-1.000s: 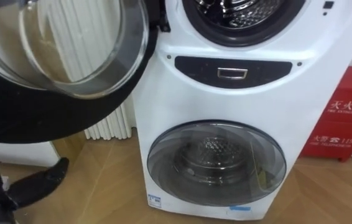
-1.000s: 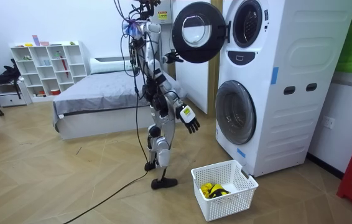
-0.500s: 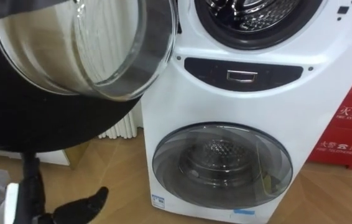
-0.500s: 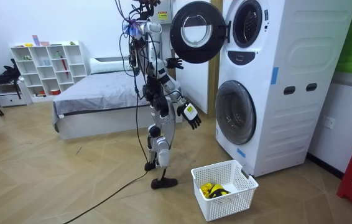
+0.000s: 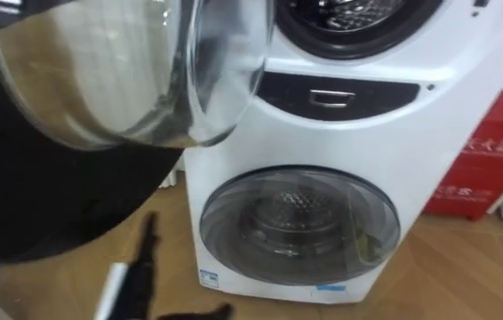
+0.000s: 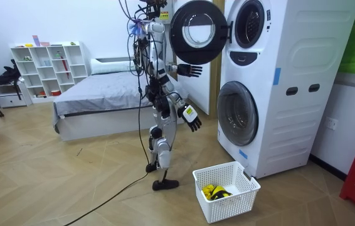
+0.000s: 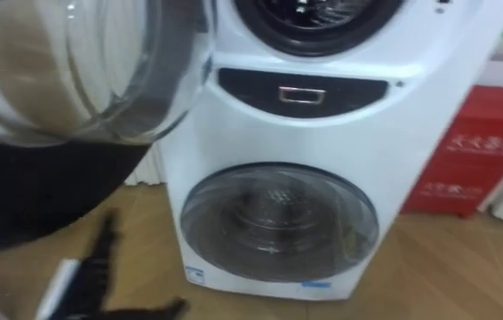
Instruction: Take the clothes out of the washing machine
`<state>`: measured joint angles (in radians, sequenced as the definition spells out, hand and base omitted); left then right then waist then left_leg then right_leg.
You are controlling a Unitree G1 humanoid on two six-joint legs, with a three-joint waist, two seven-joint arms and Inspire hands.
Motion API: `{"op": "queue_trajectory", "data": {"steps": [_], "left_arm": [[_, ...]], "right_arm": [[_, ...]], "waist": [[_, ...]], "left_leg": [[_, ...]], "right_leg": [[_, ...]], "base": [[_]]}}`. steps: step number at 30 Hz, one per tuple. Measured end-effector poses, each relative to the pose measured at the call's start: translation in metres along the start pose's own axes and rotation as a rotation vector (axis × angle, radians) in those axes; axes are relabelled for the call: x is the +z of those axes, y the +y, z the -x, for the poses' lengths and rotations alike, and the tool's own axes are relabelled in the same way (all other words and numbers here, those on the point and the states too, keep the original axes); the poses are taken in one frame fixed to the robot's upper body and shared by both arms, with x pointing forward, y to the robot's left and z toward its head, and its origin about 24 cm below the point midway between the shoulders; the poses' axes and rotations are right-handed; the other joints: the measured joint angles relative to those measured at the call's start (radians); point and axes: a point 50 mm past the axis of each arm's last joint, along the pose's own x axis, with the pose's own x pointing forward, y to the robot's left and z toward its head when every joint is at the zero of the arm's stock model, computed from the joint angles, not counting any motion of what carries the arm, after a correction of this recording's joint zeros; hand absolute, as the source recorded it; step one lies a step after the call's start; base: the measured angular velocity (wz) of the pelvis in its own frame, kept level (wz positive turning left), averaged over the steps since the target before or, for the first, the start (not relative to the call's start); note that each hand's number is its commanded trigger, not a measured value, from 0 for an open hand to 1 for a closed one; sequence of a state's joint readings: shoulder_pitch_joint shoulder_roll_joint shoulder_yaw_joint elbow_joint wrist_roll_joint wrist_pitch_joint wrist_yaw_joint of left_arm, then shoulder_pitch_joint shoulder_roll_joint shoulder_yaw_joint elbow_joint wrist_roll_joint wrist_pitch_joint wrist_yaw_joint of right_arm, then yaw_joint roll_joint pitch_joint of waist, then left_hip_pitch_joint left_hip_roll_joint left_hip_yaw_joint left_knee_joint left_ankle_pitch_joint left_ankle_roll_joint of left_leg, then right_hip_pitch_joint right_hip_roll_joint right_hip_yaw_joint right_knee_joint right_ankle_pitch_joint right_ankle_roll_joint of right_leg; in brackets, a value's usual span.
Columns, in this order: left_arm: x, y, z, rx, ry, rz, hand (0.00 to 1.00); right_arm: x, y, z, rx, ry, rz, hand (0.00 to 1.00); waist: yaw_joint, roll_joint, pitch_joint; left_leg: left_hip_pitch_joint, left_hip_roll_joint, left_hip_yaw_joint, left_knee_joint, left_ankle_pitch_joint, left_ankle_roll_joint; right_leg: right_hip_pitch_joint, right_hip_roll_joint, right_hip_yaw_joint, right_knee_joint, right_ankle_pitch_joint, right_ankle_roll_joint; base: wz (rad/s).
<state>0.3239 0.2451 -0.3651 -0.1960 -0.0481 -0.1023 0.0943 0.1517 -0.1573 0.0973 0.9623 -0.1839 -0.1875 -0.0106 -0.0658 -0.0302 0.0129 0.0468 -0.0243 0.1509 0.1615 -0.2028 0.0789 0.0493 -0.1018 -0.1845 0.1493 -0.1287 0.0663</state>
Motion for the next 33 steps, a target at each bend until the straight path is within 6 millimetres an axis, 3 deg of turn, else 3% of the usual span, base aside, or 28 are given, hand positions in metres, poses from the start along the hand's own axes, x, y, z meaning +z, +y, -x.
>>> {"op": "queue_trajectory", "data": {"steps": [3,8,12,17,19,20,21,22,24,25,27,30,33], "left_arm": [[0.002,-0.011,-0.009,-0.099,-0.030,-0.007,0.00],[-0.002,-0.011,-0.011,-0.152,-0.022,-0.054,0.00],[0.004,-0.012,-0.017,-0.194,-0.055,-0.182,0.00],[0.008,-0.008,-0.022,-0.195,-0.074,-0.218,0.00],[-0.002,-0.006,-0.021,-0.192,-0.043,-0.218,0.00],[-0.018,-0.003,-0.021,-0.189,0.019,-0.223,0.00],[-0.047,0.003,-0.015,-0.180,0.134,-0.213,0.00],[-0.062,0.006,-0.012,-0.164,0.203,-0.198,0.00],[-0.122,0.028,0.017,-0.022,0.517,-0.136,0.00],[-0.133,0.033,0.027,0.020,0.584,-0.132,0.00],[-0.159,0.058,0.064,0.246,0.758,-0.043,0.00],[-0.159,0.093,0.086,0.557,0.776,0.018,0.00],[-0.137,0.125,0.077,0.817,0.649,0.025,0.00]], "right_arm": [[-0.005,0.001,0.002,-0.005,0.007,-0.025,0.00],[-0.009,0.001,0.004,-0.019,0.019,-0.062,0.00],[-0.009,0.000,0.004,-0.027,0.020,-0.075,0.00],[-0.009,-0.001,0.004,-0.029,0.024,-0.072,0.00],[-0.011,-0.003,0.004,-0.032,0.035,-0.066,0.00],[-0.011,-0.004,0.004,-0.039,0.039,-0.070,0.00],[-0.012,-0.005,0.005,-0.047,0.045,-0.073,0.00],[-0.013,-0.005,0.005,-0.050,0.048,-0.074,0.00],[-0.018,-0.005,0.008,-0.071,0.063,-0.097,0.00],[-0.020,-0.005,0.009,-0.078,0.070,-0.104,0.00],[-0.028,-0.009,0.014,-0.110,0.095,-0.141,0.00],[-0.036,-0.020,0.019,-0.184,0.114,-0.156,0.00],[-0.030,-0.025,0.018,-0.219,0.088,-0.143,0.00]], "waist": [[-0.024,0.006,-0.0033],[-0.042,0.009,-0.0065],[-0.054,0.019,-0.0091],[-0.062,0.026,-0.0123],[-0.059,0.029,-0.0107],[-0.056,0.034,-0.0069],[-0.051,0.039,-0.0068],[-0.049,0.041,-0.0072],[-0.042,0.040,-0.0063],[-0.037,0.044,-0.0086],[-0.007,0.032,-0.0020],[0.026,0.028,-0.0039],[0.045,0.036,-0.0013]], "left_leg": [[0.008,0.004,0.020,0.000,0.000,0.000],[0.012,0.012,0.037,0.001,0.000,-0.002],[0.015,0.017,0.037,-0.005,-0.006,-0.014],[0.020,0.017,0.037,-0.009,-0.005,-0.015],[0.025,0.018,0.042,-0.012,-0.004,-0.016],[0.035,0.019,0.045,-0.017,-0.004,-0.017],[0.051,0.020,0.045,-0.028,-0.003,-0.020],[0.056,0.021,0.046,-0.030,-0.004,-0.021],[0.076,0.032,0.053,-0.032,-0.010,-0.032],[0.080,0.034,0.055,-0.032,-0.011,-0.034],[0.081,0.043,0.061,-0.031,-0.014,-0.040],[0.087,0.045,0.053,-0.029,-0.015,-0.041],[0.090,0.044,0.052,-0.028,-0.015,-0.041]], "right_leg": [[-0.003,0.004,0.023,-0.001,0.000,0.000],[-0.014,0.013,0.048,0.001,0.000,0.000],[-0.014,0.019,0.047,0.001,0.001,-0.004],[-0.011,0.019,0.046,0.003,0.003,-0.006],[-0.011,0.021,0.049,0.004,0.003,-0.007],[-0.001,0.024,0.053,0.002,0.003,-0.007],[0.008,0.027,0.059,0.002,0.003,-0.007],[0.012,0.029,0.060,0.001,0.003,-0.007],[0.024,0.040,0.060,0.000,0.002,-0.010],[0.024,0.042,0.060,0.000,0.001,-0.010],[0.022,0.052,0.072,0.001,0.000,-0.014],[0.026,0.054,0.068,0.000,0.000,-0.014],[0.033,0.052,0.068,-0.007,0.000,-0.014]], "base": [[-0.26],[-0.20],[-0.01],[0.00],[-0.06],[-0.15],[-0.15],[-0.12],[-0.11],[-0.08],[-0.06],[0.05],[0.01]]}}
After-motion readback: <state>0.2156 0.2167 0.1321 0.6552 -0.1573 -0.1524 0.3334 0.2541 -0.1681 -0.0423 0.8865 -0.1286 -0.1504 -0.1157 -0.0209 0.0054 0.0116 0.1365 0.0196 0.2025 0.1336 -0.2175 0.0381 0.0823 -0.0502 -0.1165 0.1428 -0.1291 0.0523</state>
